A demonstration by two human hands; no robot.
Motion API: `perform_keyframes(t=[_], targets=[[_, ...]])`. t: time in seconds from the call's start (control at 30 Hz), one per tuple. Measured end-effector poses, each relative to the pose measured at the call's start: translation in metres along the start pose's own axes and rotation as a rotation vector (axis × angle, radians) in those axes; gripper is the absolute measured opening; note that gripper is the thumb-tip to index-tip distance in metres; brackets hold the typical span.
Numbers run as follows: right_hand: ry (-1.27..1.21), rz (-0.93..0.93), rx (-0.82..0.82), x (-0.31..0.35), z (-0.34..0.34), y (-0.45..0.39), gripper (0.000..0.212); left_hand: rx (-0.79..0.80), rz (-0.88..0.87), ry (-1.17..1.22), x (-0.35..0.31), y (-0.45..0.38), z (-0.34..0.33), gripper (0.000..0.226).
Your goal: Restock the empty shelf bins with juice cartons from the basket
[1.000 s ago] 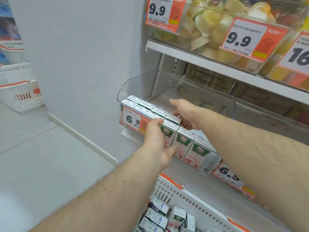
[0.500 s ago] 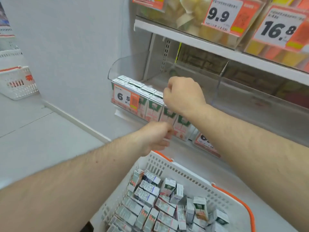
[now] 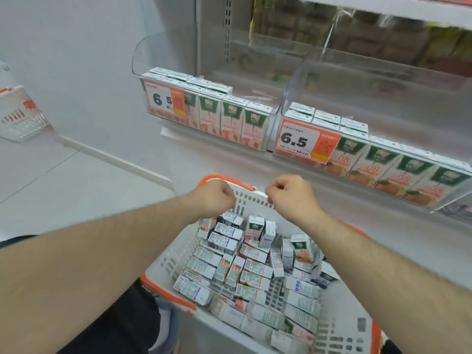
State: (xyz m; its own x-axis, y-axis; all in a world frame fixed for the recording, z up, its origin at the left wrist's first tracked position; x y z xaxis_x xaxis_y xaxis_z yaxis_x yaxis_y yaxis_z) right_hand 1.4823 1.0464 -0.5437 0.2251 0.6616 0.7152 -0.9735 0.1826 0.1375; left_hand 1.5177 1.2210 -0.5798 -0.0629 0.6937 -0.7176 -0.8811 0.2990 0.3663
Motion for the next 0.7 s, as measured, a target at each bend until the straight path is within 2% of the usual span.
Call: perform_keyframes(t=[0.17, 0.23, 0.33, 0.43, 0.6, 0.7], targets=[[-0.176, -0.416, 0.069, -0.091, -0.018, -0.011, 0.015, -0.086, 0.060, -0.320, 0.037, -0.023, -0.013, 0.007], [-0.180, -0.515, 0.113, -0.117, -0.029, -0.014, 0.013, -0.099, 0.100, -0.388, 0.056, -0.033, -0.024, 0.009], [-0.175, -0.614, 0.184, -0.150, -0.053, -0.015, 0.015, -0.018, 0.098, -0.439, 0.073, -0.048, -0.058, 0.009], [-0.192, -0.688, 0.206, -0.176, -0.075, -0.021, 0.014, 0.027, 0.068, -0.456, 0.080, -0.070, -0.092, 0.025], [-0.236, -0.736, 0.224, -0.197, -0.109, -0.034, 0.012, -0.079, 0.003, -0.386, 0.078, -0.108, -0.126, 0.035], [-0.303, -0.743, 0.236, -0.202, -0.130, -0.039, 0.023, -0.127, -0.028, -0.299, 0.078, -0.126, -0.137, 0.038]])
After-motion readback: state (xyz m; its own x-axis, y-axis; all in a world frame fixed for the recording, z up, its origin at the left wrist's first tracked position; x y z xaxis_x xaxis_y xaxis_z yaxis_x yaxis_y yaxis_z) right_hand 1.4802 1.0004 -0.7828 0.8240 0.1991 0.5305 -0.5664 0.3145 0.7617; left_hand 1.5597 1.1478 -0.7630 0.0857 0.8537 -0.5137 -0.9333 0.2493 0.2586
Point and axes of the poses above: each hand's wrist, its own y-axis away from the middle knuckle, its own z-axis out of the back of the hand, x = y × z, the point moved 8 cm from there along -y, towards the middle knuckle, and after that the axes turned 2 degrees about x, right-handed, at the moved point
